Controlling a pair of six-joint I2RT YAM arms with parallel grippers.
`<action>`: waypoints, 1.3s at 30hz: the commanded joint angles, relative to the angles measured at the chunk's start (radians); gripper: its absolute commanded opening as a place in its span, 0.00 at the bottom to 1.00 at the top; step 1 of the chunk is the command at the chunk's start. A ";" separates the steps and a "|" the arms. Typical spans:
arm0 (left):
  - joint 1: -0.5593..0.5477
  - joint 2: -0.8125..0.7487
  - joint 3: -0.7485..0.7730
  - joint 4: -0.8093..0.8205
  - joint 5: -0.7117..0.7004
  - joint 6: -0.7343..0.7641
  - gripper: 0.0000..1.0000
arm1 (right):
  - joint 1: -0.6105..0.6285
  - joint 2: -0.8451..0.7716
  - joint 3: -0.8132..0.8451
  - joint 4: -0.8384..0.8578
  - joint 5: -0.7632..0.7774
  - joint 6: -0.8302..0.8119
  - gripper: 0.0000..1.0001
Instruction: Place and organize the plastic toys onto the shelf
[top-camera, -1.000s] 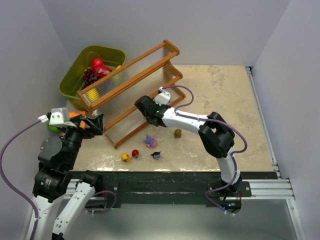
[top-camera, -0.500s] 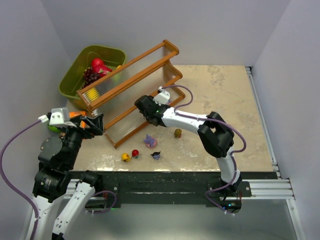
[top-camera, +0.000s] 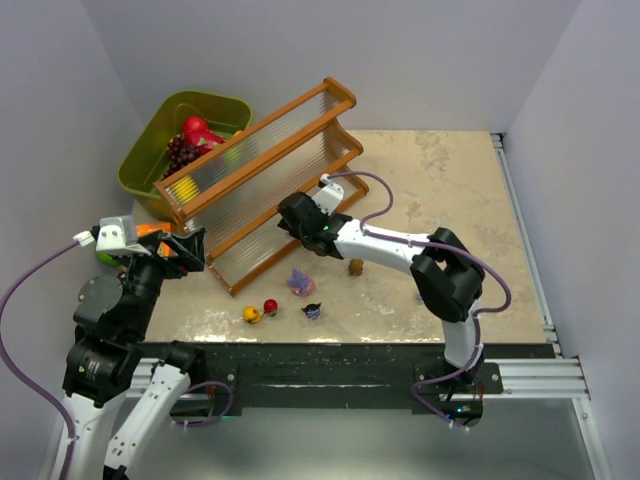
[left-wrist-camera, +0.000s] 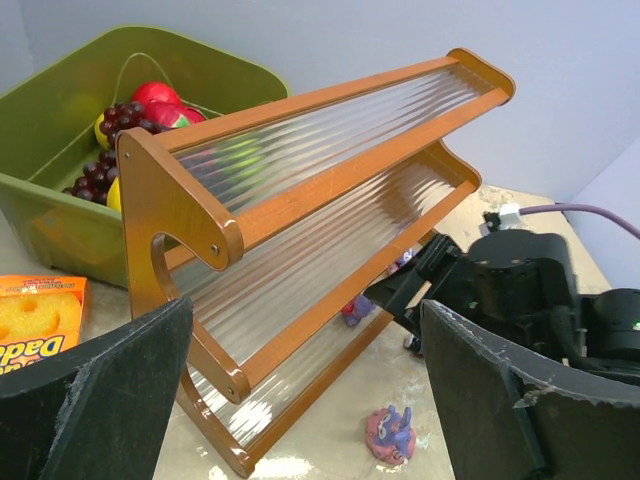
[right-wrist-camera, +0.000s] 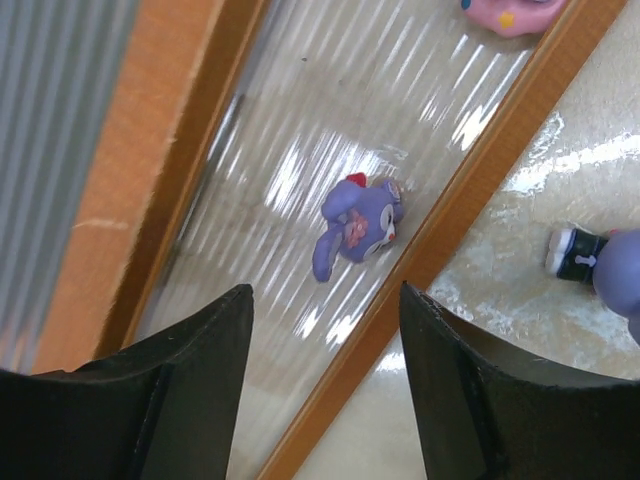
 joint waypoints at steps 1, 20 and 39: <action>0.004 0.006 0.028 0.001 -0.003 0.012 1.00 | 0.010 -0.124 -0.057 0.077 -0.030 -0.019 0.63; 0.004 -0.018 0.032 -0.092 -0.009 -0.039 1.00 | 0.028 -0.307 -0.230 0.010 -0.455 -0.417 0.62; 0.004 -0.023 0.015 -0.101 -0.006 -0.031 1.00 | 0.156 -0.167 -0.160 -0.130 -0.274 -0.433 0.33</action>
